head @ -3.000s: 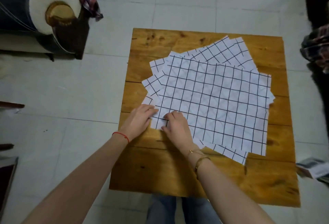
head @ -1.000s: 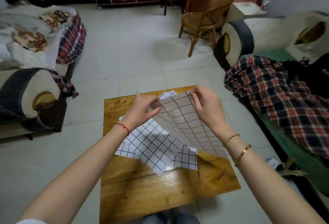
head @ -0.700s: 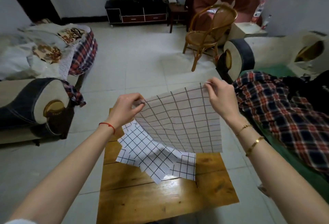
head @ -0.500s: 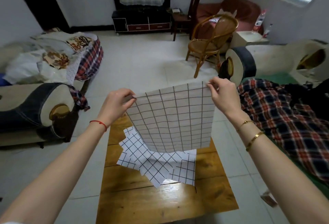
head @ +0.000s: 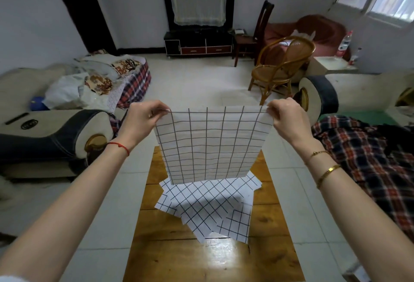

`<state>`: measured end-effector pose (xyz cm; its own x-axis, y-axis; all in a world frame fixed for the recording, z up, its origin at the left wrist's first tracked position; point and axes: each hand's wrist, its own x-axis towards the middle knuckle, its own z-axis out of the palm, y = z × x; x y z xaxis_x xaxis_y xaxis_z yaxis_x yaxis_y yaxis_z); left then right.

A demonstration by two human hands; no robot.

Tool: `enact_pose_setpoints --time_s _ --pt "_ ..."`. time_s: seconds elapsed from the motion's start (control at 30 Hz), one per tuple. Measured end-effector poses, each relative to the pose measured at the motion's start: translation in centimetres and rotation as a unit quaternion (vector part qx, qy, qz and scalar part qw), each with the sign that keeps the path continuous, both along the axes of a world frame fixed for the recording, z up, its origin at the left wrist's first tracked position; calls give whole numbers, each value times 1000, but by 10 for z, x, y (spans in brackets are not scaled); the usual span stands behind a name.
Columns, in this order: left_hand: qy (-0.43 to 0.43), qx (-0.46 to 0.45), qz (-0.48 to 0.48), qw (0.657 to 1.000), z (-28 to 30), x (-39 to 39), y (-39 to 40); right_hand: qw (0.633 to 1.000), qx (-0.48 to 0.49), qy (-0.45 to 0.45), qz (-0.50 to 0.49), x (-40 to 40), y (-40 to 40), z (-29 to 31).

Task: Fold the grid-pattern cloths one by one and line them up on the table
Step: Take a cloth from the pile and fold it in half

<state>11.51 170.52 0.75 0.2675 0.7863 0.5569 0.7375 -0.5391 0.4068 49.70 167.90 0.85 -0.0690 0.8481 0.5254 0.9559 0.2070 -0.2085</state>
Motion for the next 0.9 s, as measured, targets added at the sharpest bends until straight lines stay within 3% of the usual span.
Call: enact_pose_setpoints --time_s 0.53,0.9 --pt "31 -102 -55 993 9 -4 -54 994 -47 29 98 26 -35 0" --pt "-13 -134 -63 989 18 -4 -80 987 -60 60 138 36 -54 7"
